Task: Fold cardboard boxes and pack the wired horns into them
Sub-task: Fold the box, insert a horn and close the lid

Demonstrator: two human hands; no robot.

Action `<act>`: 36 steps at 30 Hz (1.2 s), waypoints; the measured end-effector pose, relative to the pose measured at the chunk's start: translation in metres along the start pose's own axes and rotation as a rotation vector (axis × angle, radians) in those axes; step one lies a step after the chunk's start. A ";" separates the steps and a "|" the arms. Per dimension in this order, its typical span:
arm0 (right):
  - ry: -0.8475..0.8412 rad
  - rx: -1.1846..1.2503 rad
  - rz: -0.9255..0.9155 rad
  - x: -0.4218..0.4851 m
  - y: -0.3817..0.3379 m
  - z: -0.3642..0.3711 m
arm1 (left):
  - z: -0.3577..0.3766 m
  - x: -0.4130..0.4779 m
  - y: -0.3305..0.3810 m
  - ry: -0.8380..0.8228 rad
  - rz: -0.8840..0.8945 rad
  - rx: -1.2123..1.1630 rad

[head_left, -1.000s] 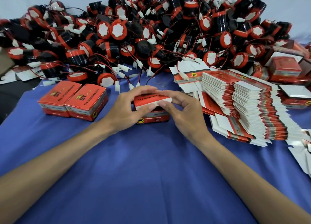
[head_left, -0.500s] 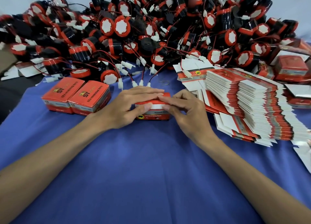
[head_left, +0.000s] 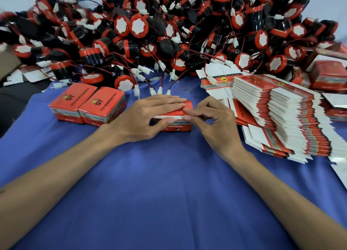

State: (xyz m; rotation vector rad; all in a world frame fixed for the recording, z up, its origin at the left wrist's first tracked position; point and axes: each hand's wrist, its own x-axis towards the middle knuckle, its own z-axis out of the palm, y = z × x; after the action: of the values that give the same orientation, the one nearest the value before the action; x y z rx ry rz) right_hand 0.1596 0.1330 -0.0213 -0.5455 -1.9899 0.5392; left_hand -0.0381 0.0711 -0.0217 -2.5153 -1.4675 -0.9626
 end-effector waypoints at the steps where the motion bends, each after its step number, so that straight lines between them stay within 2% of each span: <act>1: -0.003 -0.033 -0.042 -0.001 0.001 0.000 | 0.000 0.000 0.000 0.002 0.014 0.018; 6: 0.032 -0.204 -0.244 0.000 0.008 0.001 | 0.003 0.001 -0.001 0.017 0.057 0.033; 14: 0.030 -0.225 -0.245 0.000 0.007 0.003 | 0.001 0.000 -0.005 -0.081 -0.046 -0.046; 23: -0.085 -0.232 -0.297 0.006 0.004 -0.003 | 0.002 -0.002 0.007 -0.041 0.001 0.110; 27: -0.073 -0.453 -0.361 0.001 0.001 -0.008 | 0.002 -0.003 0.009 -0.107 -0.055 0.163; 30: 0.032 -0.621 -0.435 0.003 -0.001 -0.006 | 0.003 -0.005 0.010 0.007 -0.034 0.243; 34: -0.015 -0.572 -0.395 -0.001 -0.002 0.001 | 0.002 -0.009 0.006 0.231 0.047 0.365; 36: -0.025 -0.527 -0.372 -0.002 -0.003 0.003 | 0.002 -0.009 0.004 0.240 0.079 0.337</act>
State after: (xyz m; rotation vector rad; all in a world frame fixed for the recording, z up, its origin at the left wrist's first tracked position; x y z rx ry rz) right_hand 0.1571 0.1292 -0.0227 -0.4622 -2.1922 -0.2170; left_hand -0.0374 0.0625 -0.0273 -2.1223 -1.3206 -0.8822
